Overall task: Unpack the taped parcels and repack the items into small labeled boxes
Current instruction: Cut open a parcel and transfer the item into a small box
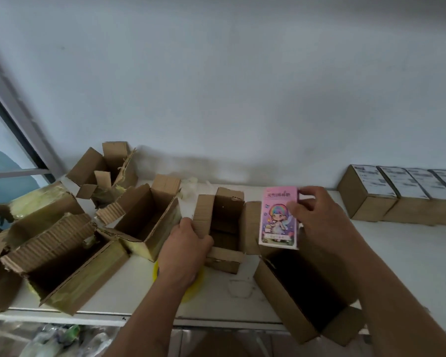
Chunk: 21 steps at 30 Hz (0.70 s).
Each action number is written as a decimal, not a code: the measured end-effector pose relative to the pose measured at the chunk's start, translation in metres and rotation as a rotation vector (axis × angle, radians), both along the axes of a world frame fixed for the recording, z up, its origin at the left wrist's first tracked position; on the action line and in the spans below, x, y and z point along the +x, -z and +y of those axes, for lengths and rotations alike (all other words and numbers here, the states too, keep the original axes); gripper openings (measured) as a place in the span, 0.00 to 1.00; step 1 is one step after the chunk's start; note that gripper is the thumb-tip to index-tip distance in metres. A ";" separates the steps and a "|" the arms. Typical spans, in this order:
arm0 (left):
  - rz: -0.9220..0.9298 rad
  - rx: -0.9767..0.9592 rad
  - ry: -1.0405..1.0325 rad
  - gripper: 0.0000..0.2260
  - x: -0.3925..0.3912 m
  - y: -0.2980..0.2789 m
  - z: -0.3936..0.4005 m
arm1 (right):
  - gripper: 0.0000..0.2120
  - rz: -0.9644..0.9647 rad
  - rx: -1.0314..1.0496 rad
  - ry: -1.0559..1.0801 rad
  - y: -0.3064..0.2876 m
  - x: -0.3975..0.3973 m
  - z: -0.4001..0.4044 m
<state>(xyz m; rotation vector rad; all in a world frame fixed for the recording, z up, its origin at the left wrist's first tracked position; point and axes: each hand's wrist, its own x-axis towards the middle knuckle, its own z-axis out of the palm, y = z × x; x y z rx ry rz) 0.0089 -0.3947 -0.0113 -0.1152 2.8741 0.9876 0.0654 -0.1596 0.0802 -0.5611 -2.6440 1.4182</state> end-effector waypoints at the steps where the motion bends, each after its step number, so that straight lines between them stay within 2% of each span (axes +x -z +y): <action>1: -0.017 -0.049 0.011 0.22 0.004 -0.003 0.000 | 0.11 0.005 0.004 0.031 -0.001 0.011 0.007; 2: 0.012 -0.128 0.013 0.24 0.007 -0.008 0.001 | 0.09 0.011 0.032 0.059 -0.002 0.020 0.013; 4: 0.221 -0.258 0.029 0.24 0.020 -0.025 0.011 | 0.08 0.021 0.096 0.104 0.000 0.036 0.021; 5: 0.327 -0.235 0.052 0.22 0.030 -0.036 0.020 | 0.08 0.024 0.112 0.110 0.001 0.043 0.023; 6: 0.355 -0.173 0.089 0.19 0.041 -0.047 0.030 | 0.07 0.016 0.124 0.103 0.004 0.049 0.024; 8: 0.231 -0.076 0.177 0.16 0.066 -0.058 0.052 | 0.06 -0.032 0.183 0.043 0.012 0.058 0.024; 10: 0.054 -0.133 0.281 0.19 0.085 -0.053 0.072 | 0.06 -0.087 0.260 -0.030 0.021 0.063 0.023; 13: -0.092 -0.167 0.355 0.23 0.091 -0.037 0.083 | 0.06 -0.166 0.386 -0.116 0.025 0.068 0.019; 17: -0.163 0.024 0.330 0.19 0.077 -0.026 0.085 | 0.06 -0.245 0.529 -0.168 0.031 0.071 0.012; 21: -0.227 0.117 0.318 0.15 0.068 -0.027 0.084 | 0.08 -0.276 0.586 -0.129 0.042 0.067 0.010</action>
